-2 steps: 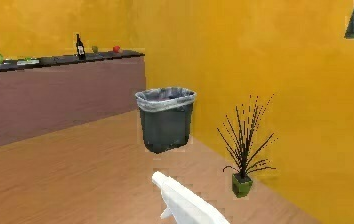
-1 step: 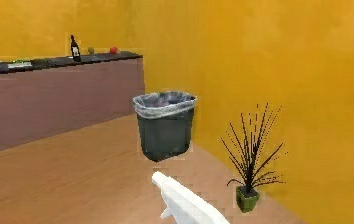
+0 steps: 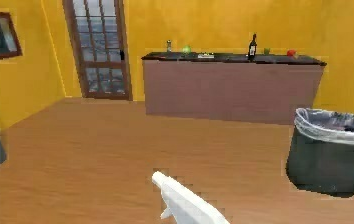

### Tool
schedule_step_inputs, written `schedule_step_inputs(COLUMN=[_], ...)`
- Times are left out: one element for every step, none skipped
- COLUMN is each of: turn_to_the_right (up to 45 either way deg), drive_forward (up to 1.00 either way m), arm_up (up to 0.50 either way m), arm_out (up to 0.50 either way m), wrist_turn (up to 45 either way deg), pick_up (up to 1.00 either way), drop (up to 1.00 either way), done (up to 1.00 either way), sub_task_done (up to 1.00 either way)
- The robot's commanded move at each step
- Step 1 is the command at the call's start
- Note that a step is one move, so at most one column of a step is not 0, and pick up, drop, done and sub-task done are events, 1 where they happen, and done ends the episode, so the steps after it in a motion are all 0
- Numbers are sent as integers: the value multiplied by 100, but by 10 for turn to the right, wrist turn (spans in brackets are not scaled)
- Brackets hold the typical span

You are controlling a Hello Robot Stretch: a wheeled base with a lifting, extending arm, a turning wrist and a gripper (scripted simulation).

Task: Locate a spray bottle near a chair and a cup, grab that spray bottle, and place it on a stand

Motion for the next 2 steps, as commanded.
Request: schedule_step_inputs(turn_to_the_right=[-390, 0], drive_forward=[0, 55], arm_up=[0, 0], arm_out=[0, 0], wrist_turn=[0, 0], pick_up=[0, 0], drop=[0, 0], done=[0, 0], sub_task_done=[0, 0])
